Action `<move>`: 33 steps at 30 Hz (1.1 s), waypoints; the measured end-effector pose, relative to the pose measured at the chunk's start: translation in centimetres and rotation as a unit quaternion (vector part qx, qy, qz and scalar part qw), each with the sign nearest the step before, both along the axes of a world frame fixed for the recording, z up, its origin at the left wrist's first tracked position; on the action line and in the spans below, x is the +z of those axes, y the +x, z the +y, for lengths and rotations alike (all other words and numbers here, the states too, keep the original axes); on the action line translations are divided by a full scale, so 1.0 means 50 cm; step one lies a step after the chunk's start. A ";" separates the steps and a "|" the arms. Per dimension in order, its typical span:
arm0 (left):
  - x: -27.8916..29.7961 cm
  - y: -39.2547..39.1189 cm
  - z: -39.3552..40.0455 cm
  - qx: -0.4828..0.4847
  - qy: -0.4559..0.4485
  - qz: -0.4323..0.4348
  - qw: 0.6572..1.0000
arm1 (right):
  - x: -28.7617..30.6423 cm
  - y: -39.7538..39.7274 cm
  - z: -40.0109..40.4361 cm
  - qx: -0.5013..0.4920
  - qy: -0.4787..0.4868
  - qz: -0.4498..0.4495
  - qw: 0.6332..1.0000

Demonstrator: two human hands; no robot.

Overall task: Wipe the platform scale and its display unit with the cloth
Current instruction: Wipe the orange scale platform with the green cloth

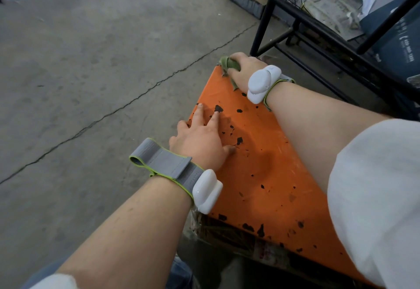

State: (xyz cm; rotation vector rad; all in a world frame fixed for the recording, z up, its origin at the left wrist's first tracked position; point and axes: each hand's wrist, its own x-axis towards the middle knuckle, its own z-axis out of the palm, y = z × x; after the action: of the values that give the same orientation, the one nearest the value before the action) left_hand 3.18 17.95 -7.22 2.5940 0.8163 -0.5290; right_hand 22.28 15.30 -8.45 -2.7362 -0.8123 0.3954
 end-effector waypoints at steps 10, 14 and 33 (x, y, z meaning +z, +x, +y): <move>-0.003 -0.002 0.004 -0.005 -0.004 -0.008 1.000 | -0.021 -0.023 0.021 0.092 -0.008 -0.066 0.994; -0.004 -0.006 0.008 -0.004 -0.007 -0.012 1.000 | -0.028 -0.017 0.013 0.120 0.007 -0.079 0.990; -0.002 -0.007 0.013 -0.004 -0.026 -0.012 1.000 | -0.024 -0.106 -0.021 0.162 0.050 -0.072 0.983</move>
State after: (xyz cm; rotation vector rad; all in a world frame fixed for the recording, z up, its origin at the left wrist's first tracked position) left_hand 2.80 18.60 -7.30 2.5526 0.7761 -0.5143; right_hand 16.99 14.26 -9.62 -2.5627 -1.2864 0.2112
